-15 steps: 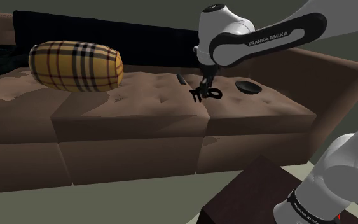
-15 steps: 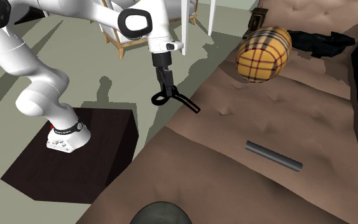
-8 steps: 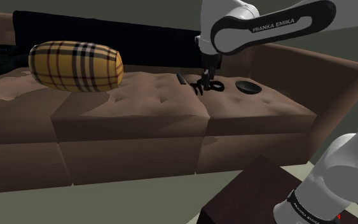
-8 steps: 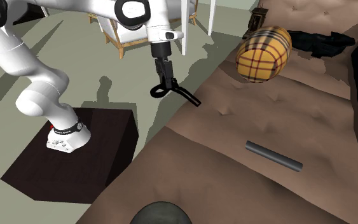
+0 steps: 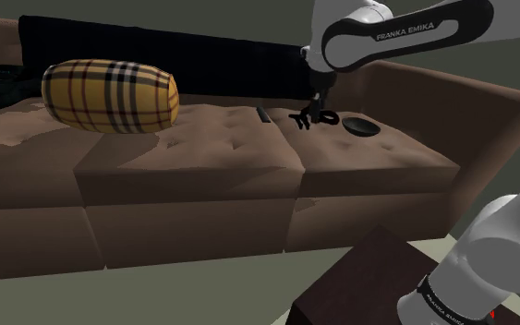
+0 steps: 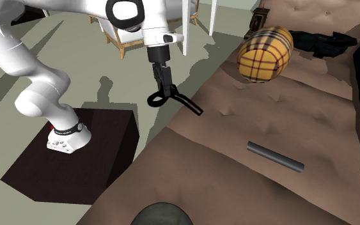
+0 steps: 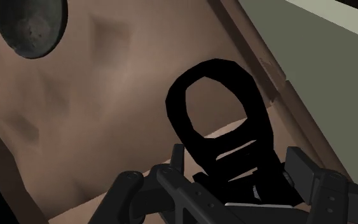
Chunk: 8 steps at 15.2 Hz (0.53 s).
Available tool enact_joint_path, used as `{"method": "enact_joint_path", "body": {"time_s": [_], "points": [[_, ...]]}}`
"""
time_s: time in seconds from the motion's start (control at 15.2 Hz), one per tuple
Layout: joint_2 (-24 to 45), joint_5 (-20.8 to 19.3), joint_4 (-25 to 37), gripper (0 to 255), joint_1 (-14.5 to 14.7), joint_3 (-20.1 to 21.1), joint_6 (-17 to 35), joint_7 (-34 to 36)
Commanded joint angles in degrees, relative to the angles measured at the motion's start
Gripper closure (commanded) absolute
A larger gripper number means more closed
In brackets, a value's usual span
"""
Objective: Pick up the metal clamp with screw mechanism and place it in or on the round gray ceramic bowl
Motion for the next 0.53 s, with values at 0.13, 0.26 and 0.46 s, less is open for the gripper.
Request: {"method": "enact_joint_path", "body": {"time_s": [0.13,0.26,0.46], "points": [[-0.48,-0.34,-0.24,255,-2.23,-3.56,1.69,-5.46],[-0.33,-0.48,-0.07,255,-3.35,-5.39,2.64,-8.18],[0.36,-0.53,0.69,255,-5.01,-8.12,4.00,-12.30]]}}
